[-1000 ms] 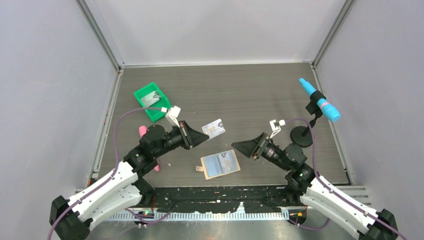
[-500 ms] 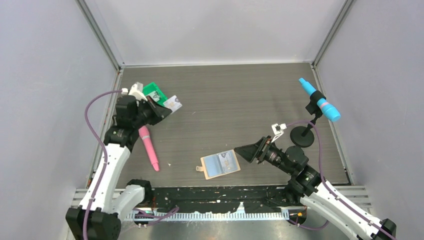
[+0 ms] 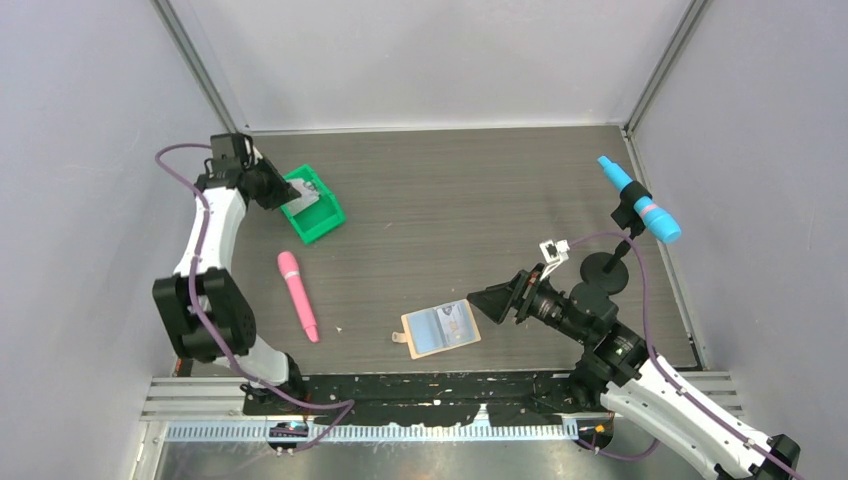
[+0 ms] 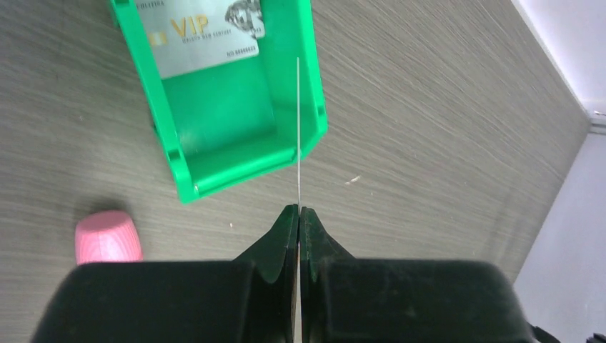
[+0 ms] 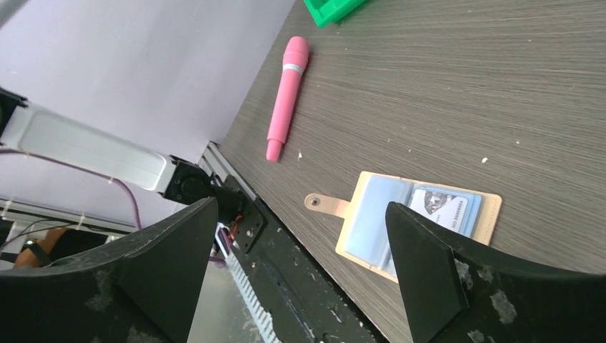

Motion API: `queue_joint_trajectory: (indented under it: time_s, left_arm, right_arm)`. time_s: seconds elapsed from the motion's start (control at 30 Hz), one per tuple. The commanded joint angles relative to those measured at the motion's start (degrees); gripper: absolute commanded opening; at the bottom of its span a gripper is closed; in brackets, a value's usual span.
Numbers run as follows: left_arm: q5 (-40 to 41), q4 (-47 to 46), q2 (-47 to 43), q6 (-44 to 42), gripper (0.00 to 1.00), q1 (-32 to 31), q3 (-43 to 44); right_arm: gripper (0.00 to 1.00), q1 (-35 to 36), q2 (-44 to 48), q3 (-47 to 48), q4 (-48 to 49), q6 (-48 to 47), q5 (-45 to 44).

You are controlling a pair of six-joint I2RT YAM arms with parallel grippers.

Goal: Take the credit cards out of the card holder
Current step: Place the credit card in the storage box.

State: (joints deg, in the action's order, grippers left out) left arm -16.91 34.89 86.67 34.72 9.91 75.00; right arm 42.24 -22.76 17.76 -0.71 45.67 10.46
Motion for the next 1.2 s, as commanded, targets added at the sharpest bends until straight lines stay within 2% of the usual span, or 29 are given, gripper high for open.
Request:
queue_joint_trajectory:
  time_s: [0.0, 0.27, 0.53, 1.17]
  left_arm:
    - [2.97, 4.64, 6.66, -3.59, 0.00, 0.19, 8.80]
    - [6.35, 4.84, 14.45, -3.77, 0.00, 0.43, 14.16]
    - [4.02, 3.34, 20.98, -4.41, 0.00, 0.59, 17.27]
    - [6.65, 2.29, 25.49, -4.42, 0.00, 0.63, 19.81]
  right_arm:
    - [0.95, -0.31, -1.81, 4.27, -2.87, -4.18, -1.32]
    - [0.96, -0.33, -4.63, 5.68, -3.20, -5.87, -3.14]
    - [0.95, -0.51, -6.78, 7.28, -4.40, -7.59, -4.40]
    - [0.95, -0.84, -7.28, 8.45, -6.29, -9.52, -5.96]
